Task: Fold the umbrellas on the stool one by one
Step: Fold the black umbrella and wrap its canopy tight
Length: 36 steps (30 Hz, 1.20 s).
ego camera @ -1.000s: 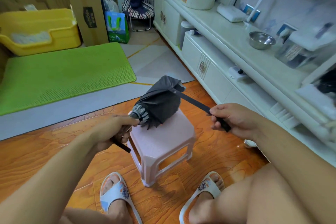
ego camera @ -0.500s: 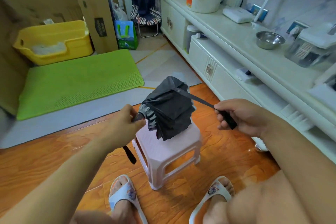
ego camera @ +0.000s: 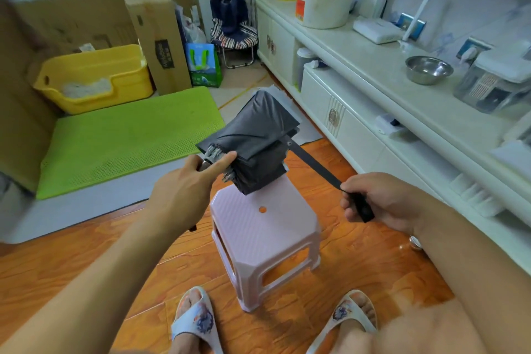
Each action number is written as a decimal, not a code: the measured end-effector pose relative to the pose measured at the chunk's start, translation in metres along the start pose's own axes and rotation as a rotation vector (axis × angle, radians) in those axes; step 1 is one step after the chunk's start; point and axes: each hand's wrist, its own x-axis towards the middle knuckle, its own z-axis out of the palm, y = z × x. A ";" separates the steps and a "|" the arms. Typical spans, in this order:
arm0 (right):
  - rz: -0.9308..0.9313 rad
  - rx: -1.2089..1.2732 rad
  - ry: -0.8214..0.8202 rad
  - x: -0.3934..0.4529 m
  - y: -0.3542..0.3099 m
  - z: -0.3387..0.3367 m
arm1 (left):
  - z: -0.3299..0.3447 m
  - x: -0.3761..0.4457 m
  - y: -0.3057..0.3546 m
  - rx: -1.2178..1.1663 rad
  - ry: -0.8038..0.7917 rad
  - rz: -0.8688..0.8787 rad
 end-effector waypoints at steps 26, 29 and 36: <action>-1.175 -1.081 0.362 0.013 0.007 0.067 | -0.047 -0.010 0.045 0.049 -0.121 0.281; -1.137 -1.090 0.338 0.011 0.009 0.069 | -0.045 -0.012 0.044 0.064 -0.125 0.275; -1.167 -1.119 0.440 0.014 0.012 0.074 | -0.042 -0.012 0.047 0.052 -0.120 0.269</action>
